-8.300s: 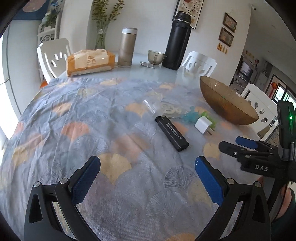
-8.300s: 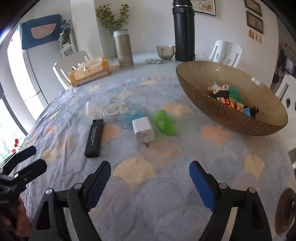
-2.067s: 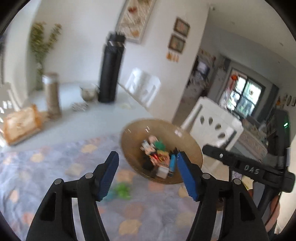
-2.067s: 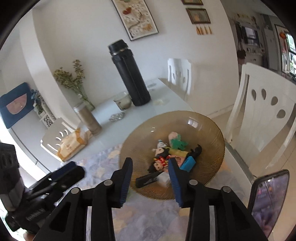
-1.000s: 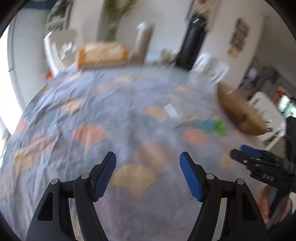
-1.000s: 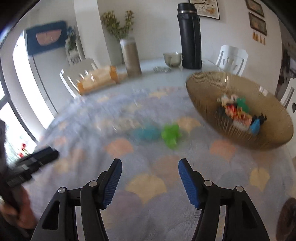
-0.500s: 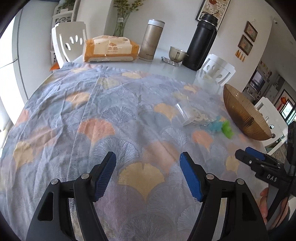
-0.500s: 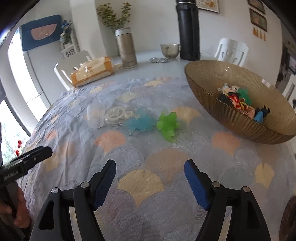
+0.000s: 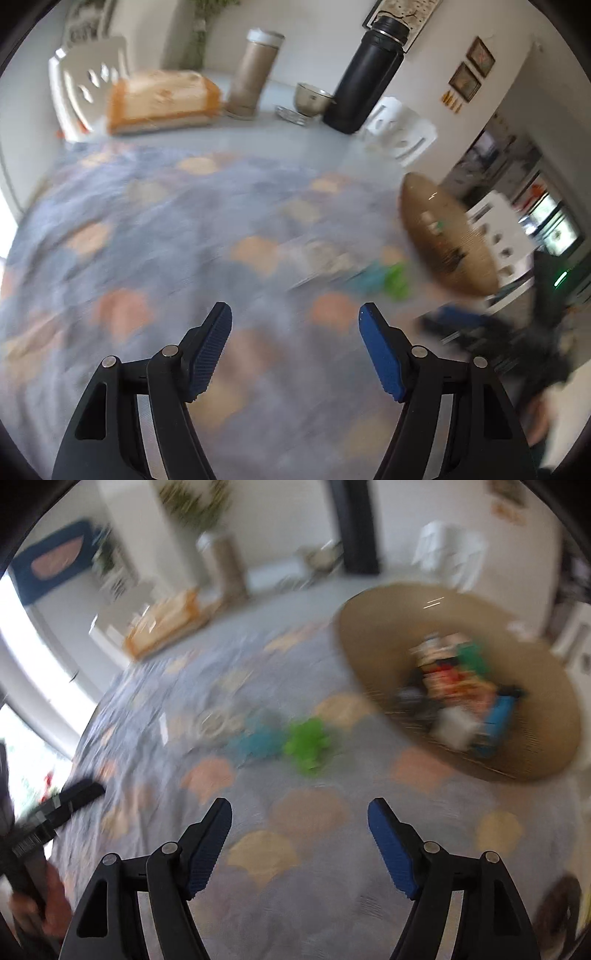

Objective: Organize rigid objects
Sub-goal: 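Move both tools back toward the green and teal toys, then grasp the green toy with the right tool while the left tool grasps the clear cup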

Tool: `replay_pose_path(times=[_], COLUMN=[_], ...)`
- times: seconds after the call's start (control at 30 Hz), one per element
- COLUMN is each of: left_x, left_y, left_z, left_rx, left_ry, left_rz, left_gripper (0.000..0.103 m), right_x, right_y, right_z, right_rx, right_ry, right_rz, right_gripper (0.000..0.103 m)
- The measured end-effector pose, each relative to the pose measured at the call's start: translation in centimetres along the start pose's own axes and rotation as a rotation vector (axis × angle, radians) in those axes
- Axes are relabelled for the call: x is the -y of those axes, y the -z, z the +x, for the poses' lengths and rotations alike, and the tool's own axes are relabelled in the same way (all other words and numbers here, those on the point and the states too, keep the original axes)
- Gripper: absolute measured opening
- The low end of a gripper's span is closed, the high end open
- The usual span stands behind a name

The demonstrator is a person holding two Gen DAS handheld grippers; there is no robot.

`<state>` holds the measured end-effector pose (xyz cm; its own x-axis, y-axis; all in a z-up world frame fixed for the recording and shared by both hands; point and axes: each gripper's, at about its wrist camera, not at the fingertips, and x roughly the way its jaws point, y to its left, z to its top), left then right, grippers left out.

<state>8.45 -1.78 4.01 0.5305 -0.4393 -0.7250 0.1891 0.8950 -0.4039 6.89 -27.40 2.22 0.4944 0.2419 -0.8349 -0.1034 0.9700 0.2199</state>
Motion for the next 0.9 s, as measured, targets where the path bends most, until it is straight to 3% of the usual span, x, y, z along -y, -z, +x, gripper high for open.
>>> replay_pose_path(times=[0.1, 0.2, 0.37, 0.5, 0.53, 0.57, 0.63, 0.7, 0.77, 0.9], left_x=[0.3, 0.4, 0.5, 0.6, 0.6, 0.6, 0.7, 1.1, 1.3, 1.8], left_y=[-1.6, -2.3, -2.2, -1.7, -1.6, -1.7, -1.7, -1.6, -1.5, -0.6], left_z=[3.5, 6.6, 8.5, 8.3, 8.2, 8.2, 8.3, 8.4, 8.2, 6.1], left_rx=[-0.035, -0.052, -0.053, -0.015, -0.008, -0.003, 0.009, 0.012, 0.012, 0.030], left_ry=[-0.014, -0.036, -0.065, -0.083, -0.084, -0.086, -0.103, -0.150, -0.144, -0.154], left_rz=[-0.030, -0.046, -0.038, -0.008, -0.005, -0.006, -0.004, 0.033, 0.048, 0.067], left_gripper=[0.070, 0.070, 0.070, 0.068, 0.068, 0.068, 0.064, 0.035, 0.036, 0.036], right_x=[0.1, 0.0, -0.2, -0.3, -0.5, -0.7, -1.3, -1.7, -1.7, -1.0], right_y=[-0.2, -0.2, -1.7, -1.5, -1.3, -1.2, -1.1, -1.3, -1.2, -0.9], right_z=[2.1, 3.3, 4.7, 4.9, 4.8, 4.6, 4.4, 5.1, 5.0, 3.4], right_rx=[0.024, 0.042, 0.035, 0.083, 0.093, 0.103, 0.135, 0.111, 0.116, 0.174], right_ry=[0.076, 0.082, 0.093, 0.115, 0.129, 0.125, 0.154, 0.168, 0.178, 0.103], right_rz=[-0.002, -0.012, -0.045, -0.060, -0.067, -0.075, -0.107, -0.120, -0.122, -0.089], right_gripper=[0.075, 0.075, 0.075, 0.071, 0.066, 0.051, 0.042, 0.035, 0.016, 0.012])
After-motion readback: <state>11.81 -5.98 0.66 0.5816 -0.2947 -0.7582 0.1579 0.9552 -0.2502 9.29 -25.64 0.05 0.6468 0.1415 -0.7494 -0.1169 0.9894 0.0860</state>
